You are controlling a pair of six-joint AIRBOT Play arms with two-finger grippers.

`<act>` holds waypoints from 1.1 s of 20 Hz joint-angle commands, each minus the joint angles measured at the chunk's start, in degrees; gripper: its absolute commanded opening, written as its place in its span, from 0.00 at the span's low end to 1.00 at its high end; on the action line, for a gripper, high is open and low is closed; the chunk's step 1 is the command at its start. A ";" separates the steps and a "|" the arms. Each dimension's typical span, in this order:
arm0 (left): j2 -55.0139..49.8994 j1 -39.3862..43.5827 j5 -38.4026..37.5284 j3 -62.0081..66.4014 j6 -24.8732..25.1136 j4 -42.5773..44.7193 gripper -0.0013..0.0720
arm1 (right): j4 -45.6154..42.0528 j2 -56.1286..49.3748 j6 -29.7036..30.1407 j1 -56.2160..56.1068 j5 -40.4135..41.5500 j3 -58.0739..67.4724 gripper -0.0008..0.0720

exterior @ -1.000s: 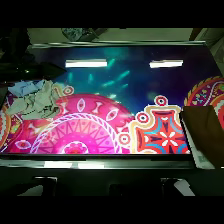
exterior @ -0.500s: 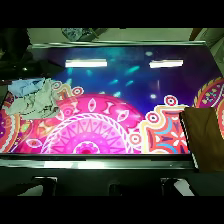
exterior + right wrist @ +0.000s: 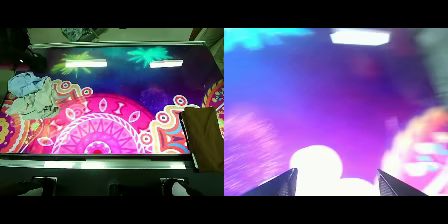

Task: Fold the shirts.

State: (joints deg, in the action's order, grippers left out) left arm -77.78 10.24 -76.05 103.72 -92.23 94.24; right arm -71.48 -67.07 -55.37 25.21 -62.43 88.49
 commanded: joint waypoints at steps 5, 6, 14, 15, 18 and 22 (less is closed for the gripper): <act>5.25 2.97 -4.20 -31.43 -10.29 -3.41 0.83 | -11.08 -17.81 -8.52 -28.48 -27.71 -1.38 0.80; 6.75 3.08 -1.84 -33.55 -11.91 -3.45 0.83 | -13.18 -17.92 -9.53 -29.66 -26.45 -1.38 0.81; 7.43 3.04 -0.39 -34.14 -12.35 -3.21 0.83 | -14.73 -17.75 -10.23 -30.47 -25.73 -1.36 0.80; 7.43 3.04 -0.39 -34.14 -12.37 -3.21 0.83 | -14.73 -17.75 -10.23 -30.47 -25.73 -1.36 0.80; 7.43 3.04 -0.39 -34.14 -12.35 -3.21 0.83 | -14.73 -17.75 -10.23 -30.47 -25.73 -1.36 0.80; 7.43 3.04 -0.39 -34.14 -12.37 -3.21 0.83 | -14.73 -17.75 -10.23 -30.47 -25.73 -1.36 0.80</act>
State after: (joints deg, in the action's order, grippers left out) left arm -70.39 13.28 -76.55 69.63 -104.53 91.07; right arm -86.24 -84.79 -65.58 -5.23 -88.01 87.15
